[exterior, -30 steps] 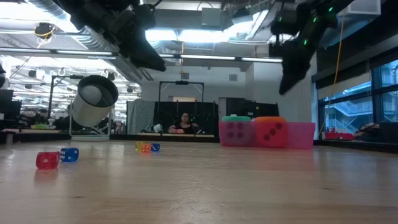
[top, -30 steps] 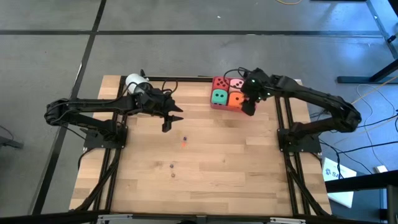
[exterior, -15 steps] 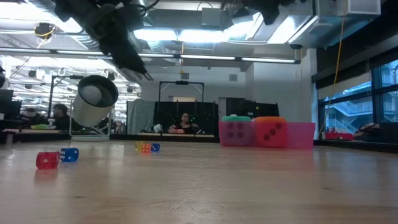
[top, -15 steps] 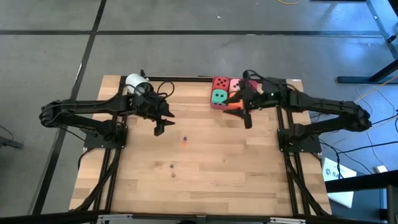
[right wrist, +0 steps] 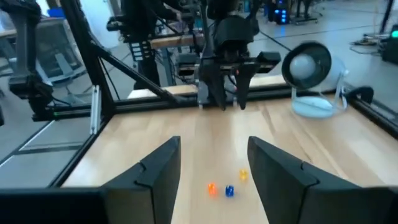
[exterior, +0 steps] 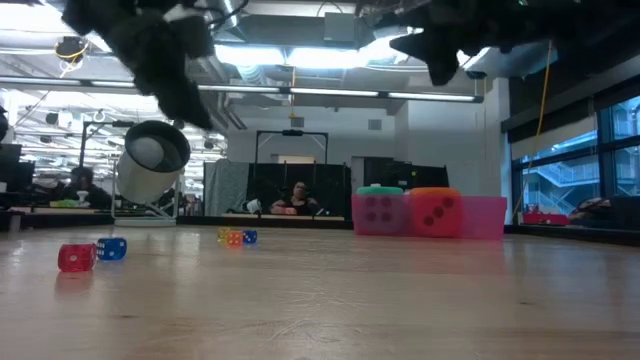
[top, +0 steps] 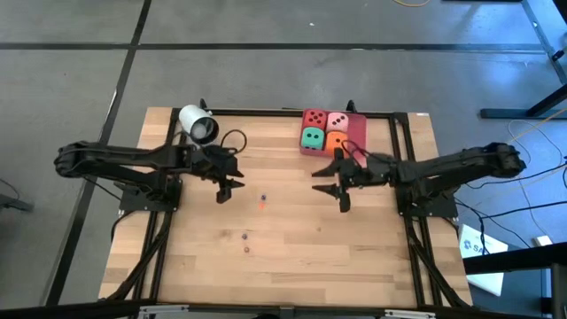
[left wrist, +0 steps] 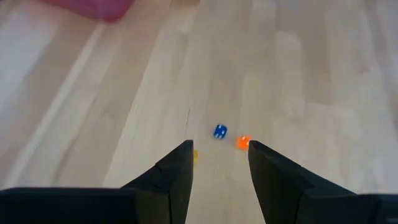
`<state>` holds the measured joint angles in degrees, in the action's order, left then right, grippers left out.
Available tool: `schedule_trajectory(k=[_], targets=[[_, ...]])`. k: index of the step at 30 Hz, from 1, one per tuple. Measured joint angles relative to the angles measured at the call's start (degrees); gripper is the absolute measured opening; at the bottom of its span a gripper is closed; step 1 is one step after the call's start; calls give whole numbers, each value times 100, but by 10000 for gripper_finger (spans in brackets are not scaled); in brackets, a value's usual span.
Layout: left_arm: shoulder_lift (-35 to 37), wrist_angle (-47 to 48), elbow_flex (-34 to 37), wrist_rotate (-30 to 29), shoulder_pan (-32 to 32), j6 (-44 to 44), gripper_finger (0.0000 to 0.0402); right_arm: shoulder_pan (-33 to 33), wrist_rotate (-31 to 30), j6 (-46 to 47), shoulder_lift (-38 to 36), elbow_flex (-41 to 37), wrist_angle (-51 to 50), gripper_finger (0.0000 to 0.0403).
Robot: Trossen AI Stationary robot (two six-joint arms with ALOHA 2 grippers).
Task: Pick & Place Dice
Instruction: Put the small yellow dice into the red bin
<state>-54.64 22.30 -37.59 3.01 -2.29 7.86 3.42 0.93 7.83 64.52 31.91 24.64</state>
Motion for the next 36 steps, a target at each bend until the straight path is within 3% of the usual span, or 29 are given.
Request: schedule_trajectory(k=[4,8,13,25,36], targets=[[1,-884,709,-211,180,315,151,508,-686,61,217,-513,1095,185],[1,-1944,1297,-674,383,347,152,852,-996,73,620,-928,2415,185],[-179,-2704,1933,-1398,615,189,148,998,-1482,266,1269,-900,2710,185],[-1401,-4341,2326,-1351,643,348,150,1069,-1505,472,2878,-331,3711,185],[-2745,-5698,2323,-1021,643,338,145,1095,-1351,523,3084,-173,3752,185]])
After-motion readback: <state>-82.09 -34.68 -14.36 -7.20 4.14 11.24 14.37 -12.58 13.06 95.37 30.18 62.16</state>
